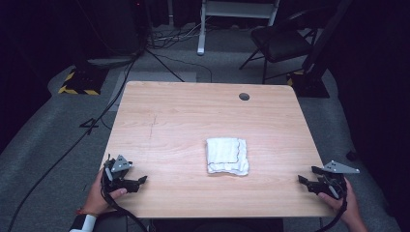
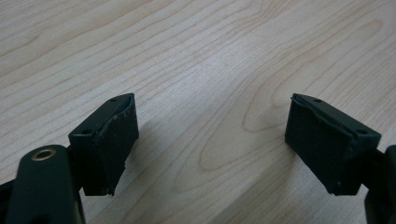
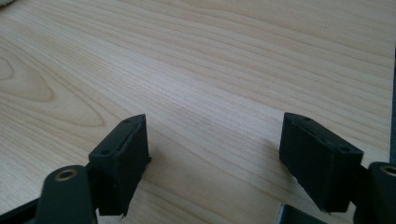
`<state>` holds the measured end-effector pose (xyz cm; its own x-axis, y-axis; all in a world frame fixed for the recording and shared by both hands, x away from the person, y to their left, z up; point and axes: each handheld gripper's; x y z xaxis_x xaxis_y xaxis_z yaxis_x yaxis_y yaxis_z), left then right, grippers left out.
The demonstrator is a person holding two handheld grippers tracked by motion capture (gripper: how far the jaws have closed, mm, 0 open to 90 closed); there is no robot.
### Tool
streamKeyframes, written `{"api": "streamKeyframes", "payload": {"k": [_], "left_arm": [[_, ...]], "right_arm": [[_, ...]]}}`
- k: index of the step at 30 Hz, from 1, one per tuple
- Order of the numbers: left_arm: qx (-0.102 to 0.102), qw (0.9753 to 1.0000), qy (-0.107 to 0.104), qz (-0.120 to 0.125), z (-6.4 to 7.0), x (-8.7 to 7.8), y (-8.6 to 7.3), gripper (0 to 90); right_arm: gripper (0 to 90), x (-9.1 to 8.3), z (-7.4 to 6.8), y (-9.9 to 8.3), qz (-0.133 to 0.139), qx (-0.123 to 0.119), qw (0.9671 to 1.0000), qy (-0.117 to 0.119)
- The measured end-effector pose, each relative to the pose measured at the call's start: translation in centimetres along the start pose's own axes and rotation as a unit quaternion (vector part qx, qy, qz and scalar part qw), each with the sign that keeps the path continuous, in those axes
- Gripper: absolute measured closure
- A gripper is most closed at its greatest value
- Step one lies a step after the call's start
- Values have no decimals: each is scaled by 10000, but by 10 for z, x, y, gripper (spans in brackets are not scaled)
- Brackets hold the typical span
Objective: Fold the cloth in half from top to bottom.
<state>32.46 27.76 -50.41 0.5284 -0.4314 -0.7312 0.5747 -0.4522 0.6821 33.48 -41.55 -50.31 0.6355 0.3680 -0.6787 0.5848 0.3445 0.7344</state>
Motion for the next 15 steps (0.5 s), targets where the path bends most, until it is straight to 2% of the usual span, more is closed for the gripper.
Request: {"api": "streamKeyframes", "payload": {"k": [4,15], "left_arm": [[-7,10000,7,-9,0,0,0,175],[-40,10000,5,-14,1,0,0,174]], "right_arm": [[206,1,0,0,-25,71,9999,-73],[204,1,-1,1,-28,94,9999,-96]]}}
Point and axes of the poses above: each handheld gripper's, and its own axes: x roughly forward along the jaws, y roughly out of its top, z roughly to its right, and after that the axes turned 1 degree about -z, right-handed
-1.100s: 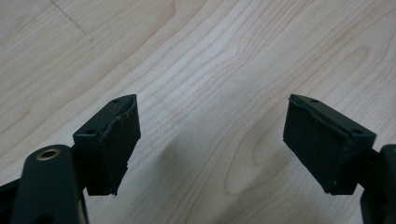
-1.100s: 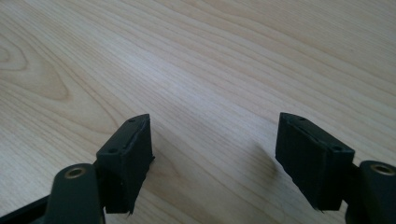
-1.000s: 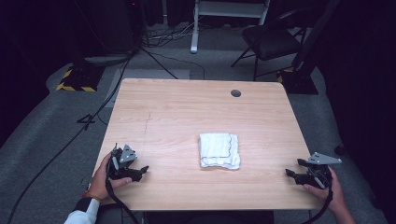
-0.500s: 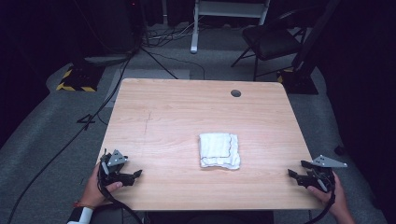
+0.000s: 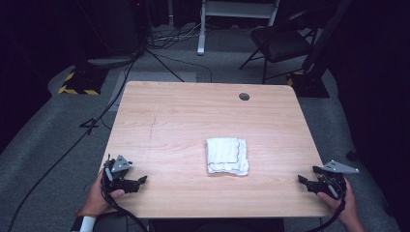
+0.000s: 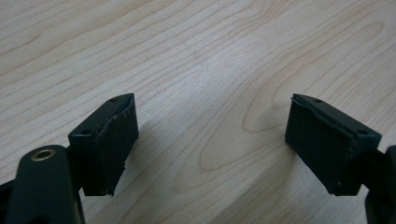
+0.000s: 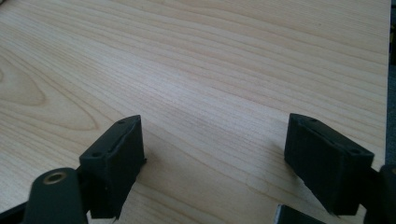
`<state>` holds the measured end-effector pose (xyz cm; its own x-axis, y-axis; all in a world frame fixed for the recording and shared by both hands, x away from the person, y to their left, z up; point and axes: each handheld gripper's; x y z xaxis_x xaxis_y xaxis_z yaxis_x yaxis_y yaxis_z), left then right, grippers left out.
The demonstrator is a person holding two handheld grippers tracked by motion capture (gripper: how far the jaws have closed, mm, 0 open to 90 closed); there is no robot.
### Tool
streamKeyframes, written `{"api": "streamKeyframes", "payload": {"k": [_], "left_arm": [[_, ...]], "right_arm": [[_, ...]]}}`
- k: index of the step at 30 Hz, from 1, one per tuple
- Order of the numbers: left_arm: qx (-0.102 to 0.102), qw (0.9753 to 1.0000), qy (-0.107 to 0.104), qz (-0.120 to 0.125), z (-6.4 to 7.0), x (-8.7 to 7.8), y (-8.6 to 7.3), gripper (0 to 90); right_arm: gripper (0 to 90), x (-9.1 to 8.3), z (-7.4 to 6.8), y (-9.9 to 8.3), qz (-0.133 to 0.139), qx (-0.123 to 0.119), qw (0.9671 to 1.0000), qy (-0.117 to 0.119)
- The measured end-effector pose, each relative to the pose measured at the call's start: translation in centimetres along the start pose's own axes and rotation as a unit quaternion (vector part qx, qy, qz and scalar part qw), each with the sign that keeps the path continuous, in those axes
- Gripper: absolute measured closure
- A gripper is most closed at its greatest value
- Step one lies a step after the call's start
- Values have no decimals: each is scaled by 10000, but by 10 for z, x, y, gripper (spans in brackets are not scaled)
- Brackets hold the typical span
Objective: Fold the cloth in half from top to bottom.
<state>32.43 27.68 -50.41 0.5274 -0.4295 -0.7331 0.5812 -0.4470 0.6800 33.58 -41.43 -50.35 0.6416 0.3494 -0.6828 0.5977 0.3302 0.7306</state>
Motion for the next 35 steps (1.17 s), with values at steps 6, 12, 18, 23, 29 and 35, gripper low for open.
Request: {"api": "streamKeyframes", "payload": {"k": [6,12,18,23,29,35], "left_arm": [[4,10000,3,-3,0,0,0,172],[-24,10000,5,-6,0,0,0,171],[-20,10000,5,-11,0,0,0,171],[-37,10000,2,-12,0,0,0,172],[-47,10000,1,2,0,0,0,172],[-51,10000,4,-4,0,1,0,171]], "right_arm": [[204,0,0,0,2,0,10000,3],[204,0,0,0,2,-1,10000,3],[204,0,0,0,2,1,10000,3],[203,0,0,0,1,2,10000,-1],[203,0,0,0,2,1,10000,-2],[203,0,0,0,0,3,10000,-1]]}}
Point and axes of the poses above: each handheld gripper's, and its own axes: x roughly forward along the jaws, y roughly out of its top, z roughly to its right, and after that the axes turned 1 degree about -z, right-handed
